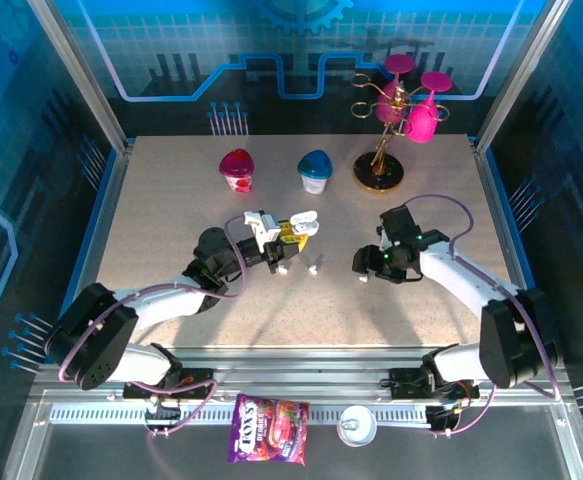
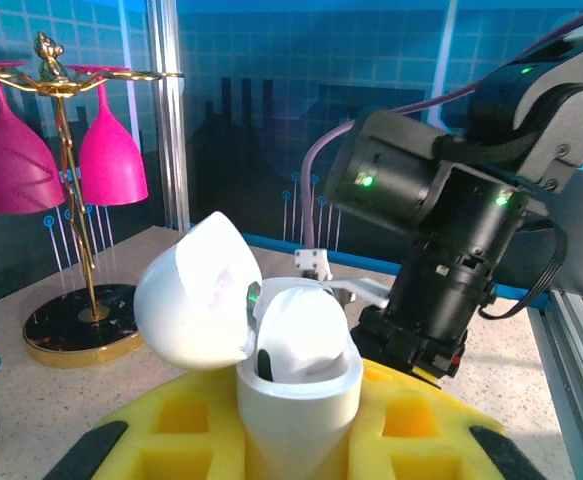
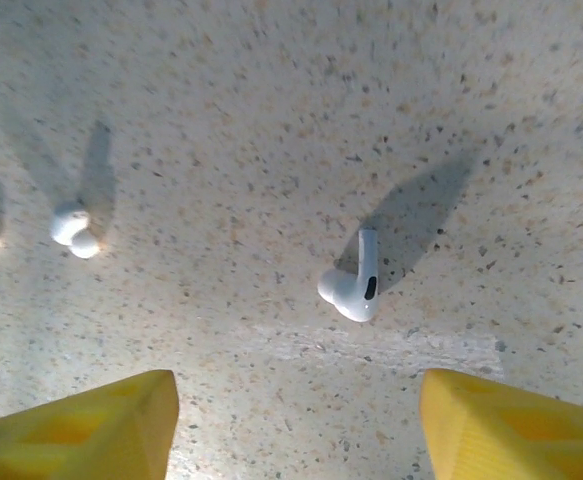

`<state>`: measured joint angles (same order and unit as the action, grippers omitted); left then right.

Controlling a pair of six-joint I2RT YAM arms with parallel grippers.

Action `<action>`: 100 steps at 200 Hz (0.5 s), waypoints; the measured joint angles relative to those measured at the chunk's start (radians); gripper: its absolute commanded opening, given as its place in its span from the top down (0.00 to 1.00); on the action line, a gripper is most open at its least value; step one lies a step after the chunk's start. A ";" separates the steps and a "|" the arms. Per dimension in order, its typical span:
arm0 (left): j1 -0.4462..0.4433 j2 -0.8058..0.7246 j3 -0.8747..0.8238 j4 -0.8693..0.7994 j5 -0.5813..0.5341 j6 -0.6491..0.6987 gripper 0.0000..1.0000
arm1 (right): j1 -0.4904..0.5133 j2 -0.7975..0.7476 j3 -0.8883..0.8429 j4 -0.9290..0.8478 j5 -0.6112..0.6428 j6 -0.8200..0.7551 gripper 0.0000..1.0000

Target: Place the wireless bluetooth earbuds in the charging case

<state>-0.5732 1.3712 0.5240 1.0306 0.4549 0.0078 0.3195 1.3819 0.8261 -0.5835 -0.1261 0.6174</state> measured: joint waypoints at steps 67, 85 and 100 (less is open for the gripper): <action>0.000 -0.006 0.000 -0.032 0.011 0.020 0.99 | 0.009 0.173 0.089 0.000 -0.010 -0.032 0.46; 0.000 -0.008 0.000 -0.032 0.011 0.022 0.99 | 0.012 0.193 0.094 -0.001 -0.006 -0.035 0.46; 0.000 -0.010 0.000 -0.033 0.011 0.022 0.99 | 0.015 0.206 0.096 0.000 -0.003 -0.034 0.45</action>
<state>-0.5732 1.3613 0.5240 0.9977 0.4656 0.0299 0.3347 1.5883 0.9222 -0.5838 -0.1291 0.5831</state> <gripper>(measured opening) 0.186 0.543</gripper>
